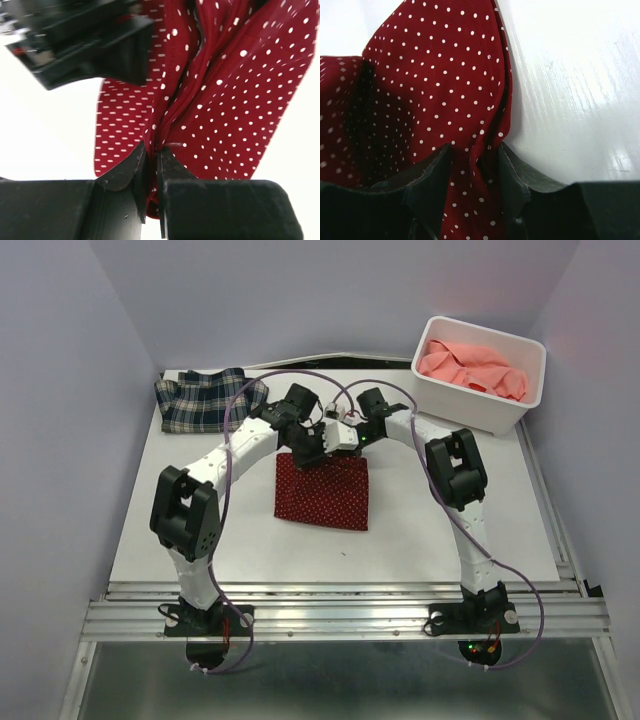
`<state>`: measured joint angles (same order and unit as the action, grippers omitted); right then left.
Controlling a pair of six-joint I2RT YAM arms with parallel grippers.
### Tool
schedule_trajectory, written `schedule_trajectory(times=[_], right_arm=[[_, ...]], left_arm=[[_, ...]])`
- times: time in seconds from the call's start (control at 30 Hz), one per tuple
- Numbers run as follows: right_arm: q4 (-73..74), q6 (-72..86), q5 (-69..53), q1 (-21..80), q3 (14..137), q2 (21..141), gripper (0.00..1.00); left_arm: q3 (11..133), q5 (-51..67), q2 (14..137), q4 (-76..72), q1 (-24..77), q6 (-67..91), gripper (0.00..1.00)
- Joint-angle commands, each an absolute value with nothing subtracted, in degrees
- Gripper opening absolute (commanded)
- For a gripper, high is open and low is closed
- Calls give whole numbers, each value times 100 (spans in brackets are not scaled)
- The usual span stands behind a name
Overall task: Fold and stack the skirts
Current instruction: Fold the skirt
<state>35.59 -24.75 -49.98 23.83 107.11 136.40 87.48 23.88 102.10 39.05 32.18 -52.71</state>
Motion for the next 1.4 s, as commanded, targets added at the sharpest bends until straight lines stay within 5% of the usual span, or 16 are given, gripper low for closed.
schedule_trajectory(times=[0.0,0.23,0.3,0.37,0.4,0.63,0.93,1.0,1.07,1.17,1.37], right_arm=[[4087,-2593,-4623,2496,10740,13878,48],[4087,-2487,-4544,2496,11065,14010,50],[4043,-2374,-4325,2496,11144,14027,68],[3947,-2181,-3905,2496,11241,14027,96],[3633,-1893,-3520,2496,11206,13958,99],[2988,-1047,-2786,2330,11600,13816,100],[2953,-18,-3295,1890,12076,13746,100],[2979,-18,-3480,1819,12094,13781,95],[2962,-18,-3533,1819,12137,13886,68],[2839,210,-3822,1819,12182,14115,47],[2680,220,-4095,1880,12217,14563,35]], left_arm=[[9255,2382,10414,3876,3094,-5545,0],[9237,2206,10749,3542,3067,-5695,0],[9176,2162,10837,3419,3067,-5722,0],[9088,2101,10872,3305,3067,-5713,0],[9062,2101,10872,3226,3067,-5713,0],[8903,2004,10802,2980,3067,-5739,0],[9167,1977,11206,2857,3059,-5792,10],[9298,1995,11328,2909,3059,-5827,11],[9421,2021,11390,2962,3059,-5836,11],[9439,2022,11426,2979,3059,-5845,11],[9571,1995,11487,3058,3050,-5827,11]])
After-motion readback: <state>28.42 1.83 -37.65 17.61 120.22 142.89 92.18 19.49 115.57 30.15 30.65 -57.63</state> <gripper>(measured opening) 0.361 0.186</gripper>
